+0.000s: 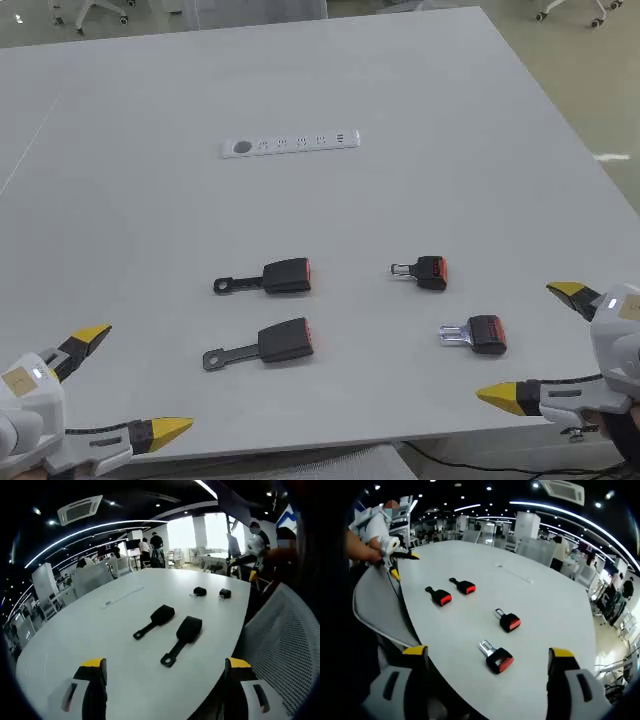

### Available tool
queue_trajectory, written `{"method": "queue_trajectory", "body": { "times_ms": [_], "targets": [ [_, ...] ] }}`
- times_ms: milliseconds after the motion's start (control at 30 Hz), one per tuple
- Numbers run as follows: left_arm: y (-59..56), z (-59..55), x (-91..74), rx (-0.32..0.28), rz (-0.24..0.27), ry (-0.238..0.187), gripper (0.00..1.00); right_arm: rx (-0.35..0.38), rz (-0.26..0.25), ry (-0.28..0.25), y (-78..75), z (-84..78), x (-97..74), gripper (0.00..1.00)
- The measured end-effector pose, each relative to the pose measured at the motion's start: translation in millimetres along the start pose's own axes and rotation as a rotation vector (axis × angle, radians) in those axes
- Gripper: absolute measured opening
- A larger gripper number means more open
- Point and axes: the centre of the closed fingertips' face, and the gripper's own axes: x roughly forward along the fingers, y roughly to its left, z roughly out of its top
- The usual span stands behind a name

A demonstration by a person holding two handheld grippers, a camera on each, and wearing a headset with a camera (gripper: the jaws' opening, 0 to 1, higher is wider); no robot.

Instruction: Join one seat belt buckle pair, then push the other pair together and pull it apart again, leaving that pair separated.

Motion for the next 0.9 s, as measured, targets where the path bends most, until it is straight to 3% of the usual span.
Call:
{"method": "queue_trajectory", "body": {
  "times_ms": [533,900],
  "targets": [
    [5.0,-5.3,2.6,0.004,0.005,0.011,0.97,-0.042,0.028,0.015,-2.7,8.4,17.3,0.96],
    [7.7,-11.6,4.9,0.012,0.000,0.034,0.96,-0.018,0.004,0.024,-11.5,8.7,22.6,1.00]
  ]
}}
